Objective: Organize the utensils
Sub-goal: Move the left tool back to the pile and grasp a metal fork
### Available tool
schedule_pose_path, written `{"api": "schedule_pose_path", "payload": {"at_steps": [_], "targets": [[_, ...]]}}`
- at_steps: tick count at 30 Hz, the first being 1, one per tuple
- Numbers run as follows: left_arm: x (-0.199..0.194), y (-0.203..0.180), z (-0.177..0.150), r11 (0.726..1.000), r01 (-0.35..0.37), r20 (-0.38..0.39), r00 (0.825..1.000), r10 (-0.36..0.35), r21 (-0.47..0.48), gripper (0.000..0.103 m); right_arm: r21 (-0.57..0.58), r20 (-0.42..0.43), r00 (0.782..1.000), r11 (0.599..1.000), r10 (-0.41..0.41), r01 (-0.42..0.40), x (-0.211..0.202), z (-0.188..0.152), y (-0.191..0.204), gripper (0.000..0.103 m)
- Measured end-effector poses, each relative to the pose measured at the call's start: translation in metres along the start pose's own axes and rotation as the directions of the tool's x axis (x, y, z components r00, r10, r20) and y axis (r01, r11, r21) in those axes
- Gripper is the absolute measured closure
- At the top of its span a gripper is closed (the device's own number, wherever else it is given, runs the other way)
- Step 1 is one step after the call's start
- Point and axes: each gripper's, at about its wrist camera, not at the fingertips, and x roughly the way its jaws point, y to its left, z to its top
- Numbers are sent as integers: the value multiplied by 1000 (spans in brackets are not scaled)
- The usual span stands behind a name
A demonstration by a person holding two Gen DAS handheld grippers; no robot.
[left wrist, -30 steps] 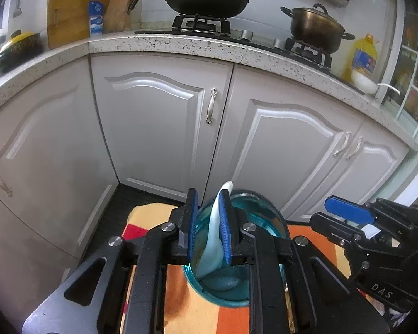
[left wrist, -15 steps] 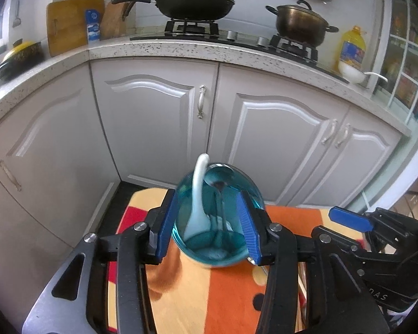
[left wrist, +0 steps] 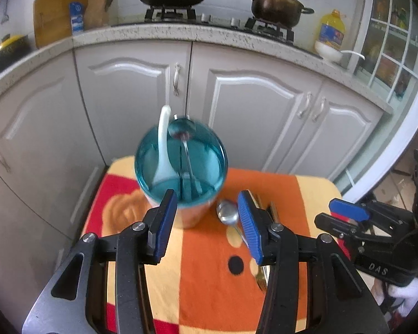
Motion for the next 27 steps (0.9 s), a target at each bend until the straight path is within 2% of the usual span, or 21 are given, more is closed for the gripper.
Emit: {"api": "schedule_pose_path", "payload": {"at_steps": [6, 9, 13, 20, 22, 27], "targets": [[9, 3, -24, 1000, 26, -58, 998, -26, -3, 58, 51, -92, 995, 998, 34, -29, 27, -27, -18, 63], [18, 4, -34, 999, 38, -91, 995, -40, -17, 58, 52, -141, 989, 998, 43, -36, 49, -36, -22, 72], [35, -1, -48, 998, 55, -146, 988, -58, -19, 58, 65, -192, 979, 997, 64, -52, 75, -42, -25, 76], [70, -20, -56, 994, 103, -224, 969, -108, -36, 58, 72, -248, 967, 997, 59, -42, 107, -42, -34, 77], [78, -26, -56, 993, 109, -239, 964, -114, -37, 58, 85, -249, 965, 995, 75, -56, 113, -42, -40, 84], [100, -36, -56, 995, 100, -271, 957, -103, -26, 58, 89, -254, 962, 993, 101, -81, 118, -37, -46, 87]]}}
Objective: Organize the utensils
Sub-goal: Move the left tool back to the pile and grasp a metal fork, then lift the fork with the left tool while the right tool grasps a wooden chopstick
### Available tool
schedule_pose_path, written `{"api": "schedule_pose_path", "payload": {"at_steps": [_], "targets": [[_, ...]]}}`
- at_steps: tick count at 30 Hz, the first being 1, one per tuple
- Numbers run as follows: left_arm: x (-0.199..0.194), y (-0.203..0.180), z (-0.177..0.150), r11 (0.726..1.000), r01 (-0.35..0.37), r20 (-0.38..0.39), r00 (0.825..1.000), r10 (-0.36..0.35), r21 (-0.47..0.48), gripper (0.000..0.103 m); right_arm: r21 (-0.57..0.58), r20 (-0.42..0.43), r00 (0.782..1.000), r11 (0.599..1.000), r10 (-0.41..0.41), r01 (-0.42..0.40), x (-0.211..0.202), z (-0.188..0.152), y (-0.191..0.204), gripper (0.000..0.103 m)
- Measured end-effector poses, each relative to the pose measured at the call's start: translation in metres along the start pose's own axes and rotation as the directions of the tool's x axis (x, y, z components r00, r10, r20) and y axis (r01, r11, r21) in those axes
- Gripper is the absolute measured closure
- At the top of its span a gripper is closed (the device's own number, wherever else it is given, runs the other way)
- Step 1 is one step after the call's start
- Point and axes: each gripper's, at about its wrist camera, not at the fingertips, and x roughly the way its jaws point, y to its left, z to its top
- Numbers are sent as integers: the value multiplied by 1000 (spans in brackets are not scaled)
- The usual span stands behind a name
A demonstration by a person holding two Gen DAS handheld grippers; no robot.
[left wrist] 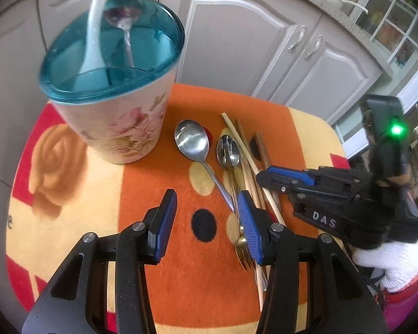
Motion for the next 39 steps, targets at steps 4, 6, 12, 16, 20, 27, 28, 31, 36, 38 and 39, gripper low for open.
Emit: {"api": "schedule_pose_path", "payload": {"at_steps": [4, 6, 12, 16, 20, 27, 28, 31, 36, 38, 39], "targets": [[15, -3, 4, 1000, -7, -23, 1000, 7, -3, 58, -32, -16, 1000, 999, -8, 7, 7, 2, 3, 87], [22, -7, 6, 1000, -14, -33, 999, 14, 4, 58, -17, -10, 1000, 1000, 7, -7, 9, 3, 0, 87], [36, -14, 10, 1000, -15, -51, 999, 15, 8, 58, 23, 16, 999, 999, 48, -49, -10, -9, -14, 99], [46, -17, 13, 1000, -9, -69, 998, 10, 7, 58, 88, 68, 996, 994, 52, -58, -36, -25, -32, 99], [56, -20, 16, 1000, -8, -82, 997, 9, 13, 58, 168, 55, 998, 986, -17, 8, -54, -54, -55, 99], [66, -21, 21, 1000, -22, -86, 996, 21, -10, 66, 146, -10, 999, 988, -49, 50, -53, -78, -57, 99], [67, -21, 22, 1000, -18, -88, 996, 17, -19, 66, 143, 0, 999, 989, -49, 48, -54, -76, -58, 96], [69, -23, 25, 999, -27, -84, 996, 26, -16, 66, 119, 36, 999, 993, -32, 27, -54, -54, -52, 82], [73, -26, 28, 999, -50, -86, 995, 49, -9, 77, 6, -18, 997, 997, -75, 75, -24, -14, -38, 80], [73, -23, 27, 998, -54, -87, 995, 53, -11, 88, -26, -44, 994, 995, -96, 95, -10, -4, -35, 80], [73, -22, 27, 999, -50, -84, 995, 49, -12, 90, -39, -52, 994, 994, -100, 98, -5, -2, -34, 80]]}}
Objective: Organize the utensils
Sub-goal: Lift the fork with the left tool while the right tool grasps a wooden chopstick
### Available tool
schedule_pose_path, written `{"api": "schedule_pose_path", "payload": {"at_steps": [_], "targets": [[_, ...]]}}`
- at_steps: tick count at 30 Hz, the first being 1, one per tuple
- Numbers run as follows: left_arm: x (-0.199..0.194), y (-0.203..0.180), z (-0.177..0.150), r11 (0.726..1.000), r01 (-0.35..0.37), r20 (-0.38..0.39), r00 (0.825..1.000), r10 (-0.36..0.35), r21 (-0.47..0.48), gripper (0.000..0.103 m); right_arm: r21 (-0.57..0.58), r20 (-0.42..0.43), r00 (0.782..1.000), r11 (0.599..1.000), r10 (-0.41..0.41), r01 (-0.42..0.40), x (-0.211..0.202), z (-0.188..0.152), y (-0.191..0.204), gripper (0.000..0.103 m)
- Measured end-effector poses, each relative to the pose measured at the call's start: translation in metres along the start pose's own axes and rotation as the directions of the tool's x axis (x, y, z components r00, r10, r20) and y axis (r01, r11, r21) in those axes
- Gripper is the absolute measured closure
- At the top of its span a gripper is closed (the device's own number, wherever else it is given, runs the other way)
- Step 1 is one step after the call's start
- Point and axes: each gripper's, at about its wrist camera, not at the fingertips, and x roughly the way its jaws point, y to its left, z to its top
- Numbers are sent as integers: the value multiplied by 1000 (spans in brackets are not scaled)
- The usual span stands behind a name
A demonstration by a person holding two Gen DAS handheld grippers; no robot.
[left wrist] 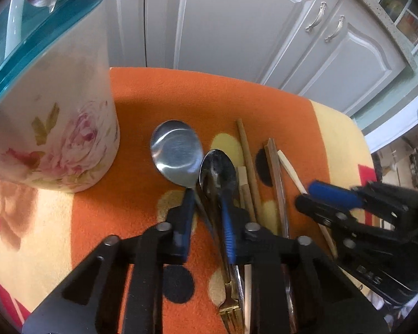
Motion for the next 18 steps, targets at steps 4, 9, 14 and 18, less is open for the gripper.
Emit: {"api": "schedule_pose_path", "payload": {"at_steps": [4, 9, 14, 18], "targets": [[-3, 6, -3, 999, 37, -4, 999, -37, -15, 96, -58, 5, 999, 997, -40, 40, 8, 16, 11, 90], [-23, 16, -8, 995, 100, 18, 995, -99, -26, 97, -29, 23, 1000, 1000, -10, 11, 2, 22, 2, 97], [-51, 23, -14, 992, 127, 50, 991, -126, -10, 97, 35, 92, 993, 997, 69, -73, -43, 7, -15, 97], [-72, 27, -20, 990, 140, 75, 987, -140, 4, 97, 56, 146, 983, 991, 112, -121, -80, -10, -25, 97]]}}
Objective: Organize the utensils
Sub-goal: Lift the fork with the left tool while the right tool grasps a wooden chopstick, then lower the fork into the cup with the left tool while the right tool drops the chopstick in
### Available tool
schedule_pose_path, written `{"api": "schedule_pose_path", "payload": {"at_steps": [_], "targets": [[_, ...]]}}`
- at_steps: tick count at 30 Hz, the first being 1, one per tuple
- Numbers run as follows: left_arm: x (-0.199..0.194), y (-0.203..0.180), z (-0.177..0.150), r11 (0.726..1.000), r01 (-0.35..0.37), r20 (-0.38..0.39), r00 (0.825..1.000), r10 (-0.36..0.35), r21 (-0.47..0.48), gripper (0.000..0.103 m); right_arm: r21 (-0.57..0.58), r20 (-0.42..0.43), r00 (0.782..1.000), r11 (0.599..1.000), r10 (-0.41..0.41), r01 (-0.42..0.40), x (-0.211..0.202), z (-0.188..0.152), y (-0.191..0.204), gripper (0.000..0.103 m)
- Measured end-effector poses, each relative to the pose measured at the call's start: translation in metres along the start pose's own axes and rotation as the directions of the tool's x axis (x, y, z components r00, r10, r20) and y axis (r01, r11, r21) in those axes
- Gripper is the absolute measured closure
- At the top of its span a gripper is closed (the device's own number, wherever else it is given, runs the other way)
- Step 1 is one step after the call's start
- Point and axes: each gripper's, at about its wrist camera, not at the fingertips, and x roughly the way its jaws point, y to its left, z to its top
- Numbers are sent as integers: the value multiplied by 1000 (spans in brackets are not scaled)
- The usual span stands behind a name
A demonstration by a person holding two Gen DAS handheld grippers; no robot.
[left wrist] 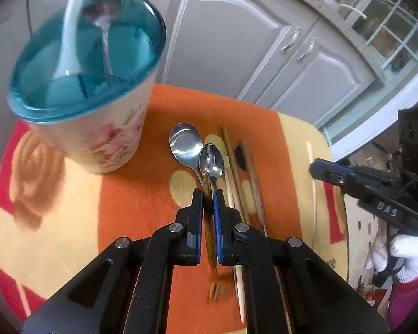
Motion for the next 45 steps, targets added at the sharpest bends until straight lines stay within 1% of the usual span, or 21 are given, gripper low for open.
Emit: {"api": "schedule_pose_path", "payload": {"at_steps": [4, 5, 12, 16, 21, 25, 31, 34, 36, 38, 41, 45], "targets": [[-19, -7, -2, 1000, 12, 24, 1000, -13, 24, 97, -14, 40, 999, 1000, 16, -15, -26, -6, 17, 97], [-25, -9, -3, 999, 14, 31, 999, -15, 30, 97, -18, 47, 999, 1000, 16, -15, -26, -10, 26, 97], [-60, -8, -11, 999, 25, 74, 997, -29, 48, 97, -51, 108, 994, 999, 23, -18, -51, -15, 54, 97], [-80, -6, -6, 998, 34, 103, 994, -39, 48, 98, -80, 141, 990, 997, 27, -15, -63, -8, 68, 97], [-107, 3, 2, 998, 44, 141, 989, -49, 38, 98, -123, 184, 982, 992, 40, -17, -79, 8, 86, 97], [-131, 11, 13, 998, 55, 173, 983, -59, 26, 98, -164, 217, 974, 986, 59, -23, -90, 25, 105, 97], [-176, 23, 38, 999, 30, 257, 966, -35, 24, 98, -223, 274, 956, 974, 106, -44, -99, 66, 141, 97], [-194, 34, 54, 1000, 17, 299, 954, -18, 9, 98, -252, 298, 946, 967, 124, -47, -103, 87, 157, 97], [-204, 41, 66, 1000, -8, 332, 943, 9, -6, 98, -277, 310, 942, 960, 133, -45, -101, 104, 172, 97], [-208, 48, 76, 999, -29, 352, 935, 34, -20, 98, -291, 311, 941, 956, 135, -41, -97, 117, 181, 97], [-206, 58, 91, 998, -59, 366, 928, 68, -38, 98, -311, 305, 942, 950, 140, -40, -85, 142, 195, 97], [-191, 68, 105, 993, -102, 360, 926, 114, -52, 98, -312, 303, 943, 949, 135, -35, -67, 168, 203, 97]]}}
